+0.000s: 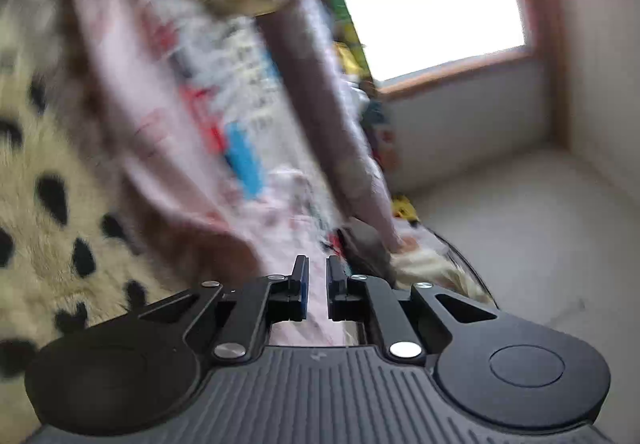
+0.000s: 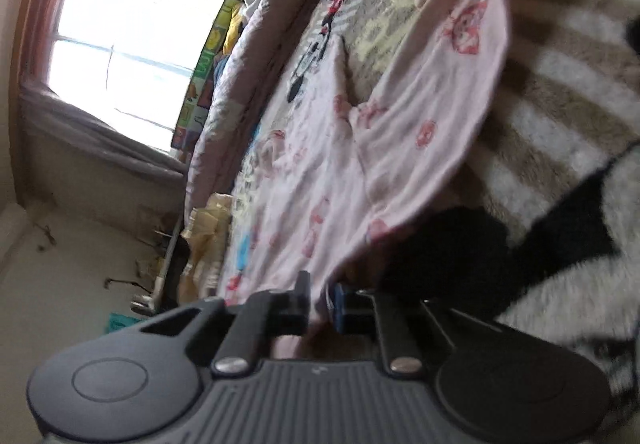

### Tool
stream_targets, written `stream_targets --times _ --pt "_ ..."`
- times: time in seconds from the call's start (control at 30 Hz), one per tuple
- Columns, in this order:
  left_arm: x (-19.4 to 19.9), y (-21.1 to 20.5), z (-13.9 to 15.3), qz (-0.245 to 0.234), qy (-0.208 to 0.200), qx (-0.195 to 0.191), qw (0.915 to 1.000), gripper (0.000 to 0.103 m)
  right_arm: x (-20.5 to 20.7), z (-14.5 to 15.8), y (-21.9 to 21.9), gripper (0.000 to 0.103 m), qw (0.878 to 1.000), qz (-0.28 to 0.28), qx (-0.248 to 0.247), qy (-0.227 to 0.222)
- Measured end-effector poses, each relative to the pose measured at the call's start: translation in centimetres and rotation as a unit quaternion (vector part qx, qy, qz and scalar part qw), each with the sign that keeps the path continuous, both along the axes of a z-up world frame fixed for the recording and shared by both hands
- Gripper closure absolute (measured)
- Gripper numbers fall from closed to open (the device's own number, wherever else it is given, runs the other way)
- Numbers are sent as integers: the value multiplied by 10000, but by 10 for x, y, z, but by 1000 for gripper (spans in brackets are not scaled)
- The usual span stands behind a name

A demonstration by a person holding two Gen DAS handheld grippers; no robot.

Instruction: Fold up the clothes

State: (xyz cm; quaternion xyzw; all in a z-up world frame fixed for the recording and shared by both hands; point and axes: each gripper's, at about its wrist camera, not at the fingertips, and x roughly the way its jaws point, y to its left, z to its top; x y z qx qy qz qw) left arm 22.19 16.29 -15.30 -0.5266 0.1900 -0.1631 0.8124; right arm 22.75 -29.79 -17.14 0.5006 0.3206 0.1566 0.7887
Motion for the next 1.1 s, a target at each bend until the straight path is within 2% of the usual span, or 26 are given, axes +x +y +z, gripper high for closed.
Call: stream_targets --times 0.07,0.1,0.13,0.2,0.23,0.27,0.3,0.43,0.53,0.63,0.7,0.73,0.77,0.8,0.83,0.87,0.93,0.97,1.03,1.07,1.1 --pt "-5 7 -3 124 170 63 9998 96 -4 9 -6 88 9999 21 -18 -110" --pt "-1 7 -9 144 483 218 9985 95 -3 11 -9 86 9999 73 -19 -91" --pt "4 5 -18 123 790 223 9965 93 -2 9 -10 79 9999 76 -65 -17" --pt "9 -2 -34 -61 1152 33 9933 70 -2 -1 -11 65 9997 81 7 210" --pt "10 -7 -34 -109 1138 93 9934 68 -2 -3 -11 57 9997 74 20 236" --pt "11 -11 -33 -157 1123 154 9934 59 -3 -6 -10 57 9996 49 47 291" --pt "13 -15 -32 -206 1122 204 9933 55 -5 -8 -10 57 9996 23 60 286" --pt "26 -24 -31 -386 1204 314 9915 55 -3 -11 -9 56 9993 66 136 344" --pt "36 -30 -31 -478 1114 409 9918 55 -3 -12 -7 56 9993 67 152 343" --pt "39 -40 -33 -552 893 740 9917 56 -1 -14 -2 56 9995 46 131 291" --pt "37 -43 -35 -578 846 1034 9894 86 1 -15 5 55 9997 38 100 219" --pt "34 -41 -36 -573 862 1007 9895 93 1 -15 7 54 9998 39 81 194" --pt "29 -38 -39 -538 878 871 9909 96 1 -15 10 55 9999 48 44 141" --pt "25 -36 -40 -513 887 773 9917 98 1 -15 13 56 9999 72 12 80" --pt "19 -37 -34 -522 870 797 9916 99 1 -15 14 65 9999 94 2 53" --pt "11 -41 -24 -538 842 825 9916 100 3 -16 15 81 9999 143 -23 25" --pt "1 -50 -10 -572 900 838 9908 100 6 -17 16 88 9998 165 -47 64" --pt "-7 -53 -7 -555 1101 879 9885 100 3 -15 14 88 9999 153 13 78" --pt "-5 -54 -20 -522 1395 956 9842 100 -5 -8 10 87 9998 174 -35 6" --pt "-3 -53 -29 -499 1504 963 9827 99 -8 -7 7 85 9999 151 -76 18" --pt "-3 -50 -34 -396 1549 921 9828 99 -8 -9 6 77 9999 86 -48 105"
